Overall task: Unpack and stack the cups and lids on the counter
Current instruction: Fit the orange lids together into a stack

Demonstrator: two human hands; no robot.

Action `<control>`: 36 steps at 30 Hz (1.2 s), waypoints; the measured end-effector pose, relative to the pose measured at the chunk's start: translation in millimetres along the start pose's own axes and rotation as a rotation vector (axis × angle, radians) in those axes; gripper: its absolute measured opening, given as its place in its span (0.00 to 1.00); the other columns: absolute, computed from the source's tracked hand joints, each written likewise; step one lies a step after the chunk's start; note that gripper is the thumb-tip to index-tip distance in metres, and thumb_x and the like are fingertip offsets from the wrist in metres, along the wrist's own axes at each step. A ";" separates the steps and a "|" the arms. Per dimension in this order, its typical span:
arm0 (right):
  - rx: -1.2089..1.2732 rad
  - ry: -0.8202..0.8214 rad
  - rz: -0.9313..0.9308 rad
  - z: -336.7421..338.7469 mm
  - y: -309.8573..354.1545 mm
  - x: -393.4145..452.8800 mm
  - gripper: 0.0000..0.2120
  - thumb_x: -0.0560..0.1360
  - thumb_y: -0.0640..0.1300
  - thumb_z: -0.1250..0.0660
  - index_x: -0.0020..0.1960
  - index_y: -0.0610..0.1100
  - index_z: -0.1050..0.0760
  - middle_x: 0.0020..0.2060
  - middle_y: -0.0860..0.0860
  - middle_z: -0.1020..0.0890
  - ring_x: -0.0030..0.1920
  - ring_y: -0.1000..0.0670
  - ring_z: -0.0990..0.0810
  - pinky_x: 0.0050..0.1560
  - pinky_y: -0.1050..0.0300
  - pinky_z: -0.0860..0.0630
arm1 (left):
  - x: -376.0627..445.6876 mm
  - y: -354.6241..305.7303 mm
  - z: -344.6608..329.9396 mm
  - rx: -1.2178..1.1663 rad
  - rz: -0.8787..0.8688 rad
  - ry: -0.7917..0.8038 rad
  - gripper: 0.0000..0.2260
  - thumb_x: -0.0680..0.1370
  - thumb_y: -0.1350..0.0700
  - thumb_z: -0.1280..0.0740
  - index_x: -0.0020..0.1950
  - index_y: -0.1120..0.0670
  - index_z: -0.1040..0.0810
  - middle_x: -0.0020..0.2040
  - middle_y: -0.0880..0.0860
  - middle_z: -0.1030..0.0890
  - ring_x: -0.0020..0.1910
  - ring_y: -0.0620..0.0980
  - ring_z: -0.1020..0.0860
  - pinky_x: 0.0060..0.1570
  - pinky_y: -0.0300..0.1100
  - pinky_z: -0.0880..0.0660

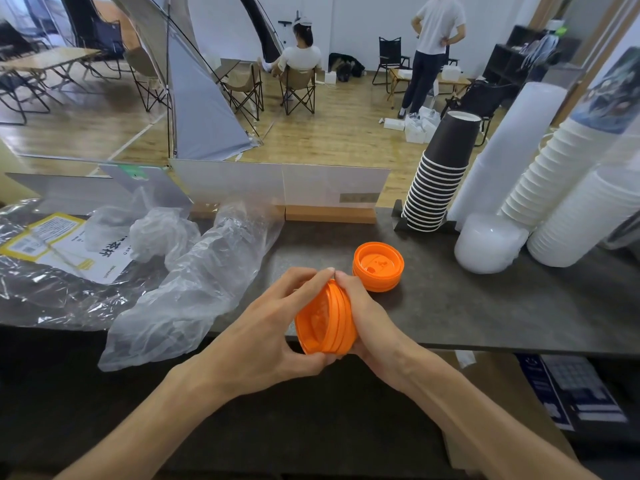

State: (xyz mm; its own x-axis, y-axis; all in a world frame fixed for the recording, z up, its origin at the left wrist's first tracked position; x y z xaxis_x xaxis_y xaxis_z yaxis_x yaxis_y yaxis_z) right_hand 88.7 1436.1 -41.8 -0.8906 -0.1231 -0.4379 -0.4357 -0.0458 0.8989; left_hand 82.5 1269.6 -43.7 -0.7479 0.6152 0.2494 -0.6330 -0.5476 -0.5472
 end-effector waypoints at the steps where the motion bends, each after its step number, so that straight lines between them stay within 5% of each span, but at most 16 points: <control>1: -0.008 -0.001 -0.002 -0.1 0.4 0.0 0.20 0.81 0.68 0.46 0.55 0.56 0.23 0.54 0.45 0.16 0.57 0.42 0.16 0.63 0.35 0.22 | -0.4 -0.3 -0.4 0.015 -0.003 -0.004 0.44 0.72 0.36 0.27 0.81 0.40 0.49 0.74 0.36 0.43 0.73 0.42 0.38 0.66 0.33 0.32; 10: -0.003 0.034 -0.006 -0.6 2.6 -5.2 0.20 0.80 0.69 0.47 0.54 0.56 0.24 0.58 0.40 0.17 0.60 0.39 0.18 0.63 0.32 0.24 | -1.7 1.1 -4.2 -0.019 -0.024 -0.034 0.44 0.72 0.37 0.27 0.80 0.39 0.49 0.74 0.32 0.44 0.73 0.36 0.39 0.63 0.23 0.37; 15: -0.021 0.143 -0.031 1.2 5.8 -9.7 0.21 0.79 0.71 0.51 0.54 0.59 0.27 0.59 0.41 0.19 0.60 0.39 0.19 0.65 0.38 0.24 | -2.4 6.1 -5.9 -0.117 -0.028 -0.035 0.41 0.70 0.42 0.23 0.76 0.47 0.41 0.69 0.39 0.36 0.70 0.43 0.31 0.66 0.37 0.29; 24: 0.009 0.257 -0.009 10.1 4.3 -10.3 0.22 0.83 0.62 0.47 0.65 0.50 0.26 0.62 0.40 0.19 0.59 0.40 0.17 0.52 0.46 0.19 | -8.4 15.5 -1.8 -0.247 0.002 -0.105 0.39 0.69 0.50 0.20 0.74 0.49 0.37 0.68 0.46 0.30 0.69 0.51 0.28 0.65 0.48 0.25; 28: -0.069 0.251 0.090 10.3 6.4 -13.2 0.12 0.84 0.56 0.43 0.63 0.54 0.26 0.59 0.46 0.17 0.56 0.47 0.15 0.56 0.45 0.18 | -12.8 18.8 -1.0 -0.289 0.037 -0.138 0.39 0.68 0.52 0.19 0.73 0.49 0.36 0.66 0.48 0.28 0.67 0.54 0.26 0.64 0.49 0.24; 36: -0.025 0.299 0.261 12.2 5.3 -17.4 0.18 0.78 0.54 0.37 0.68 0.58 0.28 0.63 0.56 0.19 0.64 0.53 0.19 0.57 0.53 0.19 | -12.3 16.5 2.6 -0.395 0.083 -0.177 0.38 0.68 0.51 0.20 0.74 0.50 0.34 0.68 0.48 0.26 0.68 0.53 0.25 0.64 0.49 0.23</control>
State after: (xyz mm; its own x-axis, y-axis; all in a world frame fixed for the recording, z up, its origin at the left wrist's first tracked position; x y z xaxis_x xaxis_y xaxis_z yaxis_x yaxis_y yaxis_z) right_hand 100.3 1450.2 -29.6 -0.8921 -0.4168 -0.1744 -0.1927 0.0017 0.9813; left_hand 80.7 1251.6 -53.7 -0.8377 0.4523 0.3059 -0.4696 -0.3108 -0.8264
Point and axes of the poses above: each hand's wrist, its own x-axis towards the middle knuckle, its own z-axis out of the back of the hand, y = z × x, the point moved 2 cm from there along x, towards the middle knuckle
